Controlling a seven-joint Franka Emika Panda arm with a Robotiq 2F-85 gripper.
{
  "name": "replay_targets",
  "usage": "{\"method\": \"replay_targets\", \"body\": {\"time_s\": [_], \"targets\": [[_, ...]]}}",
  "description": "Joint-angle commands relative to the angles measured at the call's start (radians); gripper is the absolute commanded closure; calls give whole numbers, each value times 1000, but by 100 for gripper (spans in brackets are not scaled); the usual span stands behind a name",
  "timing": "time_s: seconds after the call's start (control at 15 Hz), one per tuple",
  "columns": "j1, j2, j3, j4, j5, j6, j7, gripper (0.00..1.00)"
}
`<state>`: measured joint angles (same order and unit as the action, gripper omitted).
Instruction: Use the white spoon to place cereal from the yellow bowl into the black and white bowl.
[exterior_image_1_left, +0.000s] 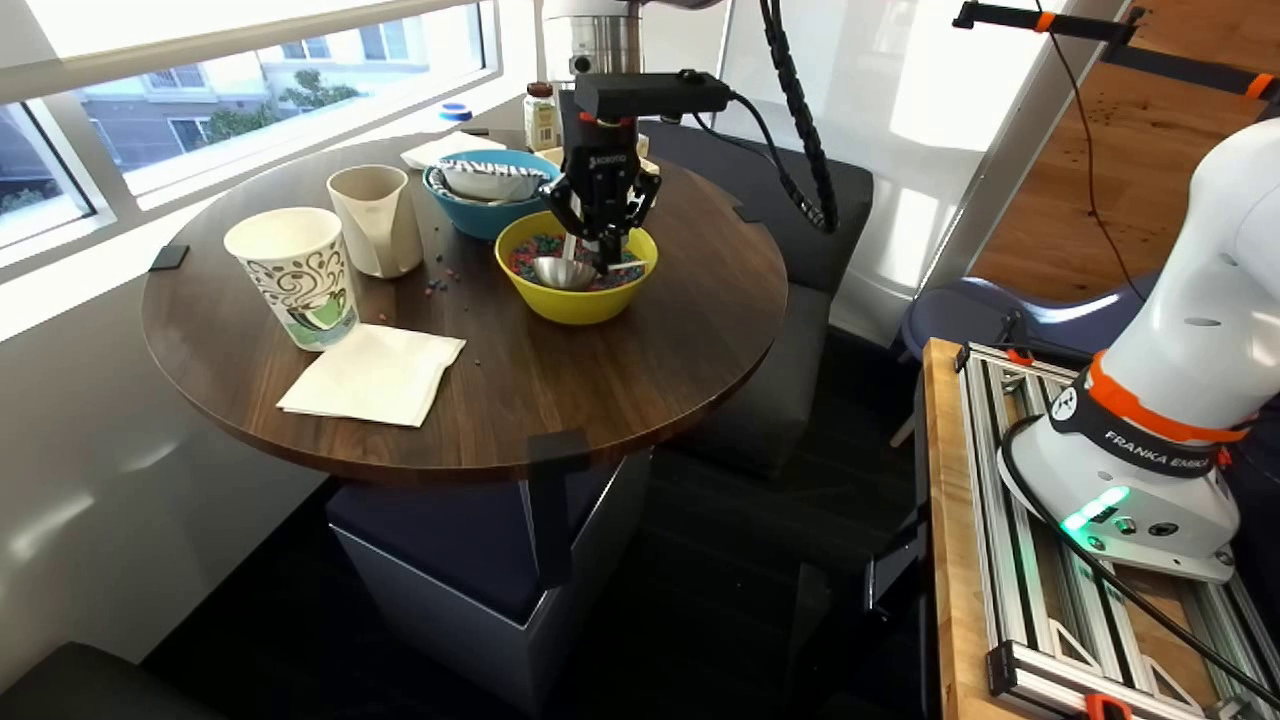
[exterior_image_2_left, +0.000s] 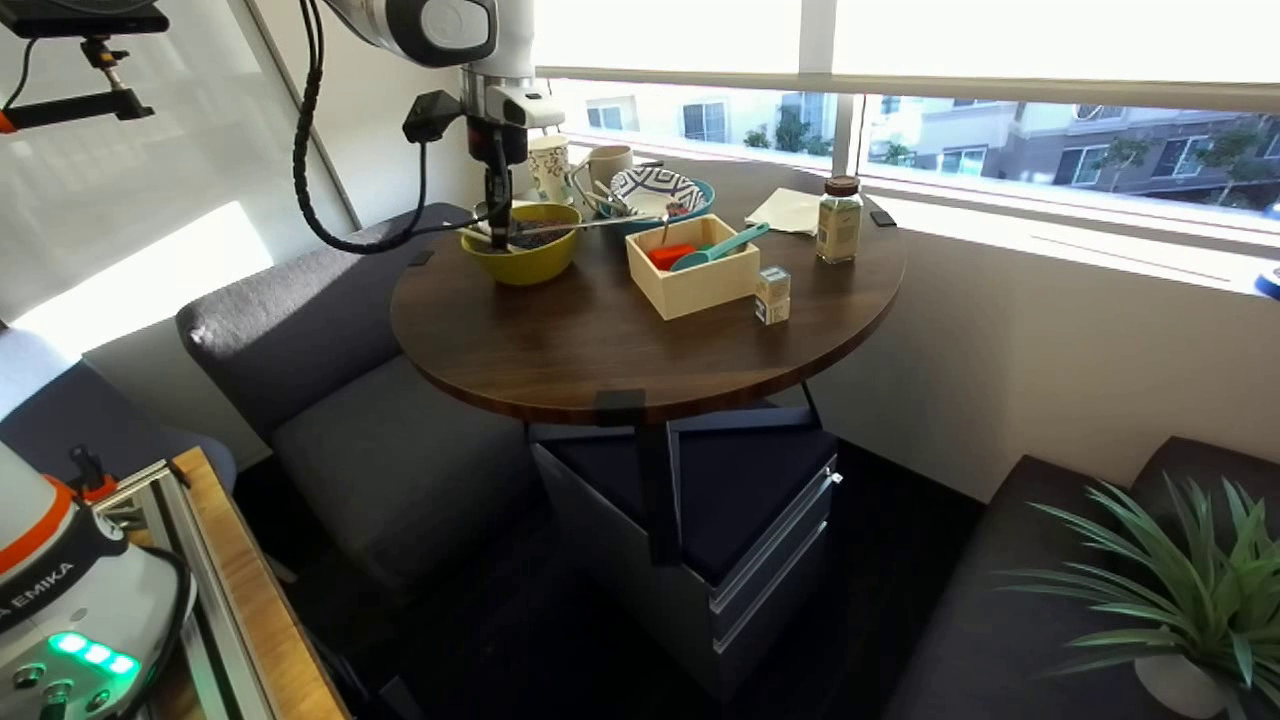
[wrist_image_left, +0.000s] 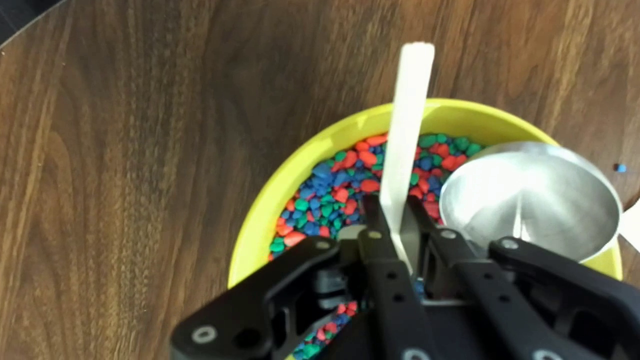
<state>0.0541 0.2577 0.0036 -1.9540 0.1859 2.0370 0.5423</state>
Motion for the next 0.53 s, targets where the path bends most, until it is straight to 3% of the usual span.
{"method": "replay_targets", "body": {"time_s": [0.0, 0.4, 0.47], "targets": [[-5, 27, -6, 12, 20, 34, -39, 96], [-2, 32, -4, 15, 14, 33, -67, 96], [-2, 30, -4, 15, 16, 32, -71, 61]]}}
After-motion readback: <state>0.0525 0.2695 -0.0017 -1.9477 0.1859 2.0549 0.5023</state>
